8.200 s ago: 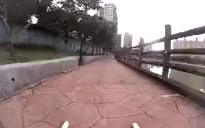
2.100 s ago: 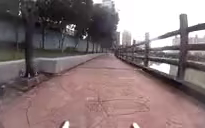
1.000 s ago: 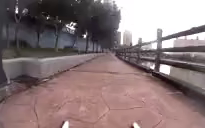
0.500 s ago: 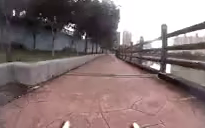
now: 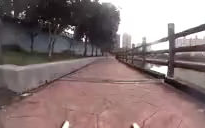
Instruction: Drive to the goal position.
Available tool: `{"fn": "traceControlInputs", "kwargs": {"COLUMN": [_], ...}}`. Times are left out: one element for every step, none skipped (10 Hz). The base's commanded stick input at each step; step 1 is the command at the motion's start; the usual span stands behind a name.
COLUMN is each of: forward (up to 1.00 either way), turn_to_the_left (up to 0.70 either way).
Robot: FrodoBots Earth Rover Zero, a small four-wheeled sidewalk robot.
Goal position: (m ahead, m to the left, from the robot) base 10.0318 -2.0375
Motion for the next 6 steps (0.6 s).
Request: {"fn": "traceControlInputs", "kwargs": {"forward": [0.70, 0.70, 0.70, 0.70, 0.70, 0.70], "turn_to_the_left": [0.00, 0.00, 0.00, 0.00, 0.00, 0.00]}}
